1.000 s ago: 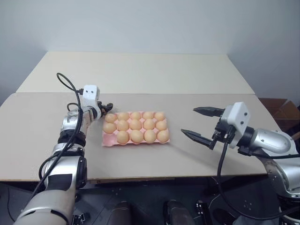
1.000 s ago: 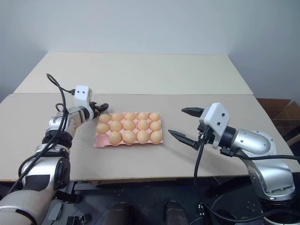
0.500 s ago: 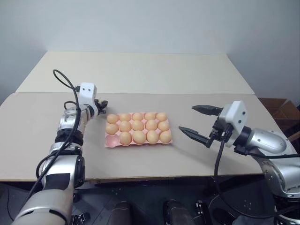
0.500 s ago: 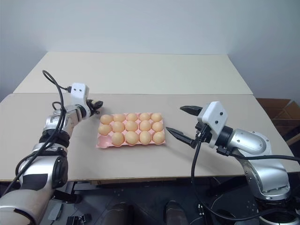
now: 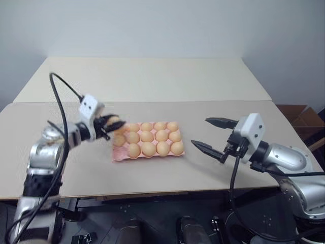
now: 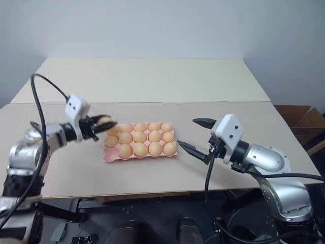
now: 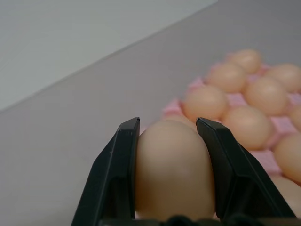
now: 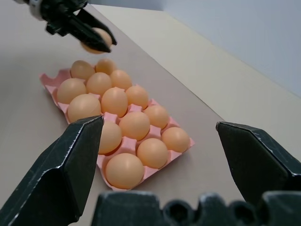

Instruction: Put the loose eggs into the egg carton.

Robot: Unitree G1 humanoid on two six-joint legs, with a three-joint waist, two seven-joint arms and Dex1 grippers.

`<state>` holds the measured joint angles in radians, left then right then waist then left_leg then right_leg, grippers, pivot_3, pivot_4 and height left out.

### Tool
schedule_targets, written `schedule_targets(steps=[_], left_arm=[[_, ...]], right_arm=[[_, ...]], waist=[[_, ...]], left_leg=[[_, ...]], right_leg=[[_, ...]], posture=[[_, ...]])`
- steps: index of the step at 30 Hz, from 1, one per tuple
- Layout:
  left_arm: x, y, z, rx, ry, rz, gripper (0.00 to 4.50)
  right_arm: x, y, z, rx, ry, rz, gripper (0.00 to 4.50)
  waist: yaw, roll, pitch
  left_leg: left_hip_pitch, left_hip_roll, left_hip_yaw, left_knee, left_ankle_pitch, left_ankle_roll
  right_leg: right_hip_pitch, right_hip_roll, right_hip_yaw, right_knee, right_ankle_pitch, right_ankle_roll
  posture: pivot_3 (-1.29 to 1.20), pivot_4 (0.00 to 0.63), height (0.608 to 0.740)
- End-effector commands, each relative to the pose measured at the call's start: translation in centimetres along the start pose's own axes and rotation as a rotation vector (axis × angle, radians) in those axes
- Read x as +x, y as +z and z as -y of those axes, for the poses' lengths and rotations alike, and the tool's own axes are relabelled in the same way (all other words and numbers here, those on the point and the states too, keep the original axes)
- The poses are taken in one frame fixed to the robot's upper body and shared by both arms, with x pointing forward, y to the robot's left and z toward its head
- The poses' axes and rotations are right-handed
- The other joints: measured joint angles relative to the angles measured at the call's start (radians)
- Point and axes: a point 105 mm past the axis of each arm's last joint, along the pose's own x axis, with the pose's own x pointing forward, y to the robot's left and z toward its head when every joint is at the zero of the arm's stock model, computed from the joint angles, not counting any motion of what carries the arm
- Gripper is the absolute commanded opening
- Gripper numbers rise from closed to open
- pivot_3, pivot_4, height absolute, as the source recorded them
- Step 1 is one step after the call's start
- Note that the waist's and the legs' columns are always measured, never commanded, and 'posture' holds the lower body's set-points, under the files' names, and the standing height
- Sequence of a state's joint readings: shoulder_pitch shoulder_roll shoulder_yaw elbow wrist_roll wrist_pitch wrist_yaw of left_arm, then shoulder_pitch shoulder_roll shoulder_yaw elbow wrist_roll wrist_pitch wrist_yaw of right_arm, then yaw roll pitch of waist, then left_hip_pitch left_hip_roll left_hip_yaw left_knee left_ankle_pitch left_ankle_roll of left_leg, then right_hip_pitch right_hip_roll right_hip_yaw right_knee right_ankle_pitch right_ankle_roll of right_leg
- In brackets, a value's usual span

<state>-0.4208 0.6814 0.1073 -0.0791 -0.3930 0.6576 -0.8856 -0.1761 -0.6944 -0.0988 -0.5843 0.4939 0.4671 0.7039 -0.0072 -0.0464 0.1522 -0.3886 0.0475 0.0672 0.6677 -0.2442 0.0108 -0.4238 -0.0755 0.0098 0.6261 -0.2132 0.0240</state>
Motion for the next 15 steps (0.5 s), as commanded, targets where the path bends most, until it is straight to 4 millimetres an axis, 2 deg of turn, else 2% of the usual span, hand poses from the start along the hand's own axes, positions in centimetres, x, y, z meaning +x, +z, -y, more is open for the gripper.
schedule_targets(steps=[1,7,11,15], left_arm=[[-0.6,1.2,1.7,0.076,-0.088,0.019,1.71],[-0.8,0.3,2.9,0.085,-0.151,-0.027,1.71],[-0.8,0.3,2.9,0.083,-0.167,-0.033,2.96],[-1.4,1.0,1.9,0.116,-0.105,-0.026,4.15]], right_arm=[[-0.3,1.3,0.0,-0.042,-0.022,0.035,4.50],[-0.4,1.3,-0.1,-0.038,-0.039,0.040,4.50],[-0.4,1.4,-0.2,-0.036,-0.047,0.043,4.50],[-0.4,1.6,0.0,-0.039,-0.053,0.051,4.50]], waist=[[0.004,0.000,0.000],[0.006,0.000,0.000],[0.007,0.000,0.000],[0.006,0.000,0.000]], left_leg=[[0.000,0.000,0.000,0.001,0.000,0.000],[0.000,0.000,0.000,0.001,0.000,0.000],[-0.001,0.000,0.000,0.001,0.000,0.001],[-0.001,0.000,0.000,0.001,0.000,0.001]], right_leg=[[0.000,0.000,0.000,0.000,0.000,0.000],[0.000,0.000,0.001,0.000,0.000,0.000],[0.000,0.000,0.001,-0.001,0.000,0.000],[0.000,0.000,0.001,-0.001,0.000,0.000]], posture=[[0.00,0.150,0.740],[0.00,0.150,0.740],[0.00,0.150,0.740],[0.00,0.150,0.740]])
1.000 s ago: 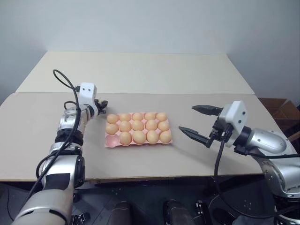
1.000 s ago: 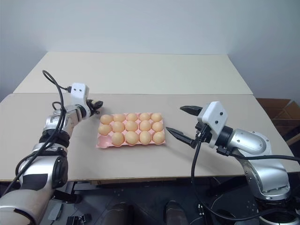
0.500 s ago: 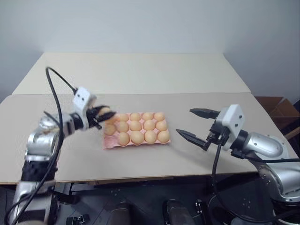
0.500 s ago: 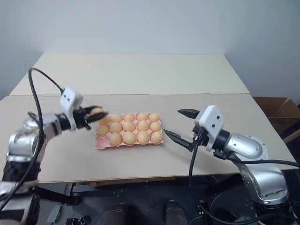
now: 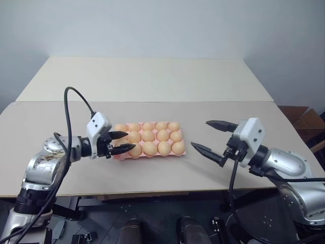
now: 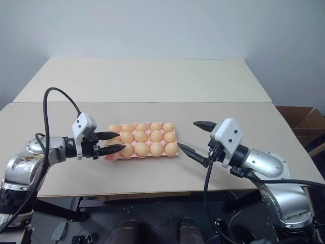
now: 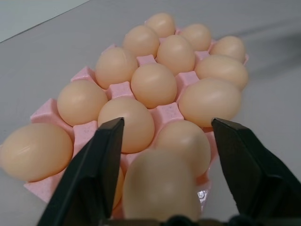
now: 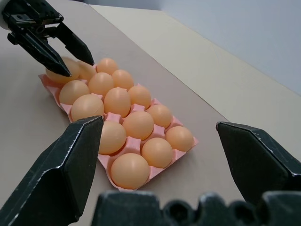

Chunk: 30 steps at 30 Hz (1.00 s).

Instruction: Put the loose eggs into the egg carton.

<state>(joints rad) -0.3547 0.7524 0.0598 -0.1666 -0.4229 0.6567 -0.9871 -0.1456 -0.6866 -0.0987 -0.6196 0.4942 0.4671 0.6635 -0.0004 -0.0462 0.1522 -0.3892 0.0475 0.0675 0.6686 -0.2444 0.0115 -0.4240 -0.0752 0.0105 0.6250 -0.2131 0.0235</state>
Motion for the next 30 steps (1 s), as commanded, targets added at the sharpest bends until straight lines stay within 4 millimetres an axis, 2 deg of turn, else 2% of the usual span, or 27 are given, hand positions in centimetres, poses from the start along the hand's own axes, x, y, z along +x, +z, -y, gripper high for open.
schedule_targets(steps=[1,7,9,12,16,19,21,26,30], left_arm=[[-1.4,2.1,-0.9,0.071,0.058,0.044,4.48],[-4.6,3.9,-2.1,0.093,0.131,0.117,4.48],[-5.9,4.0,-2.4,0.109,0.145,0.128,4.48],[-9.0,3.6,-2.5,0.150,0.165,0.133,4.48],[-13.2,2.5,-1.3,0.141,0.205,0.123,4.48],[-15.4,1.3,0.3,0.095,0.230,0.107,4.48],[-16.1,0.7,1.3,0.063,0.259,0.115,4.48],[-16.2,-0.4,3.3,0.019,0.304,0.115,4.48],[-16.1,-0.8,4.1,-0.001,0.336,0.116,4.48]], right_arm=[[-0.2,1.6,0.4,-0.042,-0.027,0.048,4.50],[0.1,1.8,0.3,-0.048,-0.017,0.066,4.50],[0.1,1.9,0.4,-0.051,-0.012,0.070,4.50],[-0.4,2.0,0.6,-0.065,0.019,0.069,4.50],[-1.3,1.1,0.9,-0.061,0.088,0.026,4.50],[-1.8,0.3,1.2,-0.047,0.128,0.000,4.50],[-2.1,-0.1,1.4,-0.038,0.137,-0.015,4.50],[-2.2,-0.7,1.6,-0.026,0.151,-0.031,4.50],[-2.3,-0.9,1.5,-0.020,0.153,-0.032,4.50]], waist=[[-0.001,0.000,0.000],[-0.003,0.000,0.000],[-0.004,0.000,0.000],[-0.012,0.001,0.000],[-0.014,0.001,0.000],[-0.013,0.001,0.000],[-0.011,0.001,0.001],[0.004,0.001,0.001],[0.006,0.001,0.001]], left_leg=[[0.000,0.000,0.000,0.000,0.000,0.000],[0.000,0.001,0.000,0.000,0.000,0.000],[0.000,0.001,0.000,0.000,0.000,0.000],[0.000,0.001,0.001,-0.001,0.000,0.000],[0.000,0.001,0.001,-0.001,0.000,0.000],[0.001,0.002,0.002,-0.002,-0.001,0.001],[0.001,0.002,0.002,-0.002,-0.001,0.001],[0.003,0.003,0.002,-0.001,-0.001,0.001],[0.004,0.003,0.002,-0.001,-0.001,0.001]], right_leg=[[0.000,0.000,0.000,0.000,0.000,0.000],[0.000,0.000,0.000,0.000,0.000,0.000],[0.000,0.000,0.000,0.000,0.000,0.000],[-0.001,0.000,0.000,0.000,-0.001,-0.001],[-0.001,0.000,0.000,0.000,-0.001,-0.002],[-0.001,-0.001,0.000,-0.001,-0.002,-0.003],[-0.001,-0.001,0.000,0.000,-0.006,-0.009],[0.001,-0.002,0.000,0.000,-0.009,-0.005],[0.000,-0.001,0.001,0.000,-0.009,-0.005]], posture=[[0.00,0.150,0.740],[0.00,0.150,0.740],[0.00,0.150,0.740],[0.00,0.150,0.740],[0.00,0.150,0.740],[0.00,0.150,0.740],[0.00,0.150,0.740],[0.00,0.150,0.740],[0.00,0.150,0.740]])
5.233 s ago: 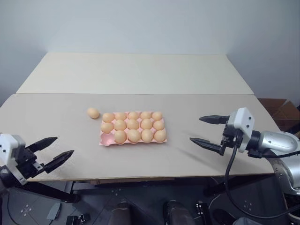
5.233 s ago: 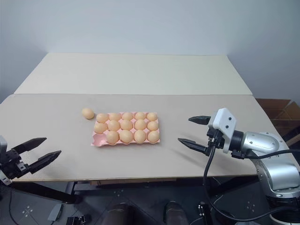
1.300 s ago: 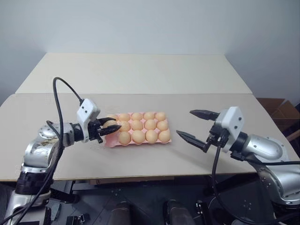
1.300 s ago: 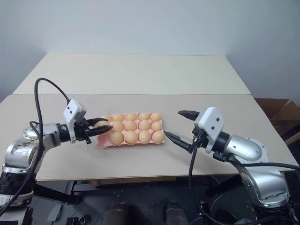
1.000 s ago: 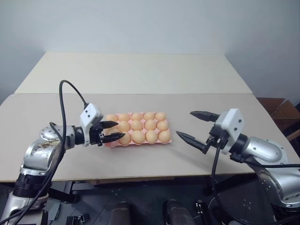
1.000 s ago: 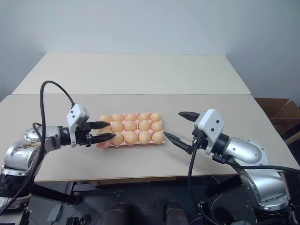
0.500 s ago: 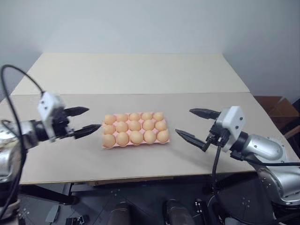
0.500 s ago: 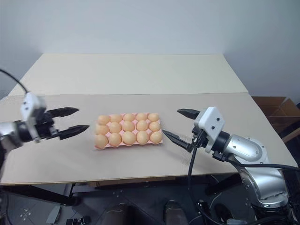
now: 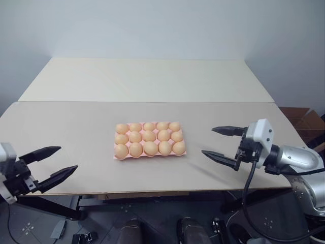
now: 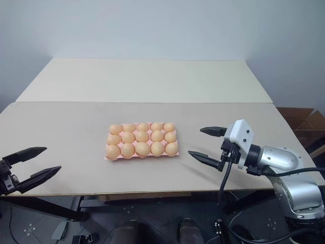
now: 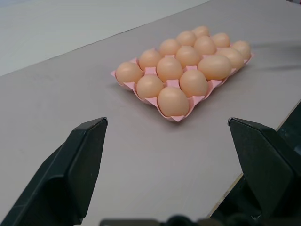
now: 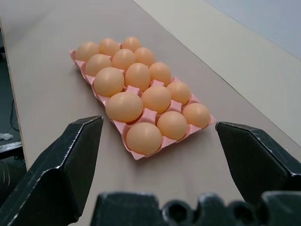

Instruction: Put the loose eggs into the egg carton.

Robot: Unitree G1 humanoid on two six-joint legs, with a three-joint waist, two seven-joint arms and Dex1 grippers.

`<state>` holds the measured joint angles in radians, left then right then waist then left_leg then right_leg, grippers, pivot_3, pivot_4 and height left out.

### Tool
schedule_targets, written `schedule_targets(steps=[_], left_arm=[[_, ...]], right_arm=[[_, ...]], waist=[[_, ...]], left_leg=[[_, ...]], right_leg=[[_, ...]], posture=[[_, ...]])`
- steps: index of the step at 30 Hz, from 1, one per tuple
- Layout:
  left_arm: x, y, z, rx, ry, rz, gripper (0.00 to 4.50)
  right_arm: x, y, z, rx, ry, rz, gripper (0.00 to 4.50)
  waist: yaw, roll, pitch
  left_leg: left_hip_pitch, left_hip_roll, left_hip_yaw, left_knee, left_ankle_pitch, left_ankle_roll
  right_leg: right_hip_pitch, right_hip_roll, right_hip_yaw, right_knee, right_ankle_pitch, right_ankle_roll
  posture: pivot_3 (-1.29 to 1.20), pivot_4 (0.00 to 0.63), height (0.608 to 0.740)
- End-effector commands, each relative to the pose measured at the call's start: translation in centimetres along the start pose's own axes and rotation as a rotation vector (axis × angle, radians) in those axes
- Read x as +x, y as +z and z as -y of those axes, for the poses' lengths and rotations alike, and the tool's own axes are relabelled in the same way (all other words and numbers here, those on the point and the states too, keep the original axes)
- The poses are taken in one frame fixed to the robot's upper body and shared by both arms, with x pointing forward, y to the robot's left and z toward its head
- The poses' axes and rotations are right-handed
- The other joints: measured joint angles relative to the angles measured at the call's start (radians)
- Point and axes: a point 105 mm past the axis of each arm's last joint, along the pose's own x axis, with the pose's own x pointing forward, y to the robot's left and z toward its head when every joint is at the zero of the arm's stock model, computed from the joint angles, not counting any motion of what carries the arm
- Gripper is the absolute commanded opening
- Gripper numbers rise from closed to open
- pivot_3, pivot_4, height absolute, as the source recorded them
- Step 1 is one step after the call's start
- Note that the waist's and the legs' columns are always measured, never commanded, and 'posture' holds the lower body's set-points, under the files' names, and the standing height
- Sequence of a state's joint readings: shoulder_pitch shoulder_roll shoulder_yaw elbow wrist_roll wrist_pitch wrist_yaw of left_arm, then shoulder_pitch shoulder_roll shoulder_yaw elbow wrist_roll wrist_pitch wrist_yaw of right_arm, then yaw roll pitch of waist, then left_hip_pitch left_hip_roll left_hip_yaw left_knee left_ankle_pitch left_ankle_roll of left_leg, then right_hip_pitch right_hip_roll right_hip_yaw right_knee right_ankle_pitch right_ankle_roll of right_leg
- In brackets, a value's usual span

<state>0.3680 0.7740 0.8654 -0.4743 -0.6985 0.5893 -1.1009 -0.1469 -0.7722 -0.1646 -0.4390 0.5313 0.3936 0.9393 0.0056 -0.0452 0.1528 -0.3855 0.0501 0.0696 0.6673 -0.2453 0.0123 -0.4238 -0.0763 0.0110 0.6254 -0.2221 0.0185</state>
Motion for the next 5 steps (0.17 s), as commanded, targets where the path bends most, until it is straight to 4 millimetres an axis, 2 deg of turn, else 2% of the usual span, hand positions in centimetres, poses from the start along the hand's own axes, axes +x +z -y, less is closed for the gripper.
schedule_targets(steps=[1,5], left_arm=[[-0.42,0.92,0.65,0.044,0.029,0.015,4.48],[-0.41,0.90,1.40,0.024,0.018,0.026,4.48]], right_arm=[[-0.42,0.91,0.22,-0.052,-0.007,0.024,4.50],[-0.48,0.70,0.28,-0.046,-0.003,0.019,4.50]], waist=[[0.000,0.000,0.000],[0.000,0.000,0.000]], left_leg=[[0.000,0.000,0.000,0.000,0.000,0.000],[-0.001,0.000,0.000,0.000,0.000,0.000]], right_leg=[[0.000,0.000,0.000,0.000,0.000,0.000],[-0.001,0.001,0.000,0.000,0.000,-0.001]], posture=[[0.00,0.150,0.740],[0.00,0.150,0.740]])
